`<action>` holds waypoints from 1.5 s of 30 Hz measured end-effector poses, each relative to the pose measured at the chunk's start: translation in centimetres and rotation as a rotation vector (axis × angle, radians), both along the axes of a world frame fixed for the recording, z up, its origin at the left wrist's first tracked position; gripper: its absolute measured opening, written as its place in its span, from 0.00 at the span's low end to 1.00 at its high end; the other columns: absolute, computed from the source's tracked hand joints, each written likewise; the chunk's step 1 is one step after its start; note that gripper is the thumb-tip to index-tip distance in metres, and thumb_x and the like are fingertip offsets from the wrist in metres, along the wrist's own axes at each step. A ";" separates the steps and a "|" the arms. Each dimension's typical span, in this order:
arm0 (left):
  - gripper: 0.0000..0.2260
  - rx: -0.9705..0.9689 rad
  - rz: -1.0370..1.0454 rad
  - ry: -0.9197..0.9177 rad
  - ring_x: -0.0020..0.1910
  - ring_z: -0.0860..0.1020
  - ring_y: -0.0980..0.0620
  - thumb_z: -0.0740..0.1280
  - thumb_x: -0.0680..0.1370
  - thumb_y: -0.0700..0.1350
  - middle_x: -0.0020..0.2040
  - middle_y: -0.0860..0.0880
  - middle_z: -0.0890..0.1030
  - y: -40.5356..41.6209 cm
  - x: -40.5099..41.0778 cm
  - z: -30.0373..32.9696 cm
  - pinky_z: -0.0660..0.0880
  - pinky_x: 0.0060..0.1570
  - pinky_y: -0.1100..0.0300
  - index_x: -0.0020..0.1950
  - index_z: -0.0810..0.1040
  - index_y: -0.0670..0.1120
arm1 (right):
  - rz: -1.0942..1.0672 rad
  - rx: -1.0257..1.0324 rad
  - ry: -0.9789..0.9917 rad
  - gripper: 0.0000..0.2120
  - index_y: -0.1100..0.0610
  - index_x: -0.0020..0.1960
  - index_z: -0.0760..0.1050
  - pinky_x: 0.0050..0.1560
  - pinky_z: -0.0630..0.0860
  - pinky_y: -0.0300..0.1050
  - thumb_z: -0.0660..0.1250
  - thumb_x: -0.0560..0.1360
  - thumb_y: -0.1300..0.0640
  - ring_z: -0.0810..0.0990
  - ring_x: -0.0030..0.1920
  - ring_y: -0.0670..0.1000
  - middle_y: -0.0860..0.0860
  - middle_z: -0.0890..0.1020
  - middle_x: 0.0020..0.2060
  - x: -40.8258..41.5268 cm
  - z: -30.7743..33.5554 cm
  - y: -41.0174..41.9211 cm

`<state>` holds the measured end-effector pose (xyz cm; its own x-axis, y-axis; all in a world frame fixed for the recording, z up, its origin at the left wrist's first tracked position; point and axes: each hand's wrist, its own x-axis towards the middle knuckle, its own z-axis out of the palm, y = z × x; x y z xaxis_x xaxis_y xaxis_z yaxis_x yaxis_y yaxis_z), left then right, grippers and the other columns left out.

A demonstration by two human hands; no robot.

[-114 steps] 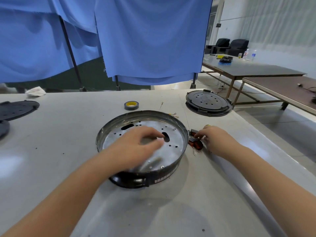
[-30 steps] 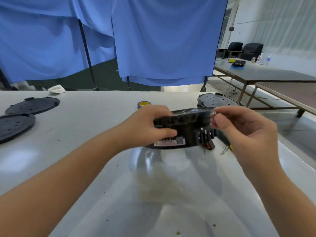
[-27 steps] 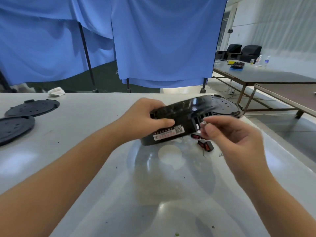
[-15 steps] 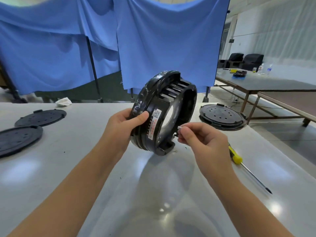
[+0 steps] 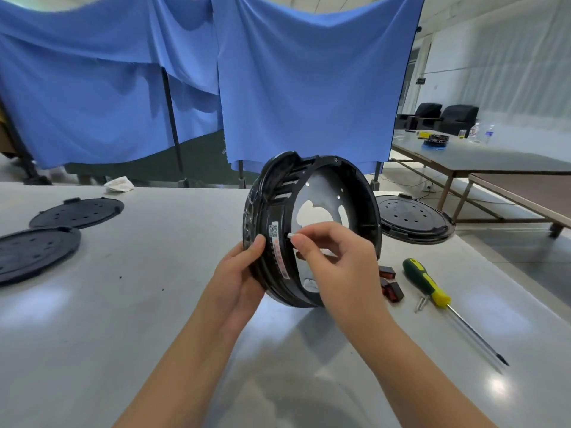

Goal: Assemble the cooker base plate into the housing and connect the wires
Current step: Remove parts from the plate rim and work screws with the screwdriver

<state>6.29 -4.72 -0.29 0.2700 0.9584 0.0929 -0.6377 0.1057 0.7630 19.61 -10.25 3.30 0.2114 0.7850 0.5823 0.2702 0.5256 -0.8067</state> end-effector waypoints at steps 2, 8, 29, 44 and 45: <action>0.21 -0.005 0.000 0.000 0.63 0.76 0.36 0.65 0.75 0.43 0.62 0.34 0.78 0.0 -0.1 -0.2 0.68 0.68 0.41 0.64 0.75 0.34 | -0.020 0.003 -0.023 0.07 0.51 0.40 0.80 0.42 0.74 0.29 0.73 0.72 0.62 0.81 0.40 0.41 0.44 0.83 0.35 -0.1 -0.1 0.2; 0.20 0.001 -0.014 -0.001 0.61 0.78 0.37 0.66 0.74 0.44 0.61 0.34 0.78 0.0 -0.1 -0.1 0.73 0.63 0.44 0.63 0.76 0.34 | -0.045 -0.015 -0.087 0.06 0.51 0.39 0.80 0.45 0.79 0.39 0.74 0.71 0.60 0.82 0.40 0.45 0.45 0.83 0.35 0.0 0.1 0.5; 0.11 0.215 0.131 0.114 0.49 0.83 0.44 0.71 0.71 0.43 0.50 0.40 0.84 -0.6 -0.9 0.6 0.80 0.47 0.56 0.50 0.83 0.40 | 0.319 -0.336 0.325 0.03 0.56 0.38 0.83 0.44 0.81 0.42 0.74 0.71 0.61 0.85 0.39 0.52 0.57 0.85 0.38 1.5 0.4 0.3; 0.10 0.447 0.445 0.510 0.33 0.82 0.54 0.72 0.69 0.49 0.36 0.48 0.84 -3.1 -0.8 1.8 0.76 0.28 0.66 0.44 0.82 0.43 | 0.058 -0.083 0.039 0.06 0.51 0.35 0.80 0.38 0.79 0.38 0.74 0.65 0.49 0.82 0.34 0.48 0.48 0.84 0.32 2.7 -2.9 1.6; 0.10 0.453 0.450 0.520 0.32 0.81 0.55 0.72 0.69 0.49 0.35 0.49 0.84 -3.2 -0.9 1.8 0.75 0.28 0.67 0.44 0.82 0.43 | 0.013 -0.054 -0.037 0.06 0.49 0.35 0.79 0.38 0.79 0.38 0.74 0.65 0.48 0.82 0.34 0.47 0.47 0.83 0.32 2.9 -3.0 1.7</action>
<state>5.43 -7.93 1.54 -0.0161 0.8847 0.4659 -0.0993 -0.4650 0.8797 22.47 -8.52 0.33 0.1798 0.8184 0.5458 0.2937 0.4849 -0.8238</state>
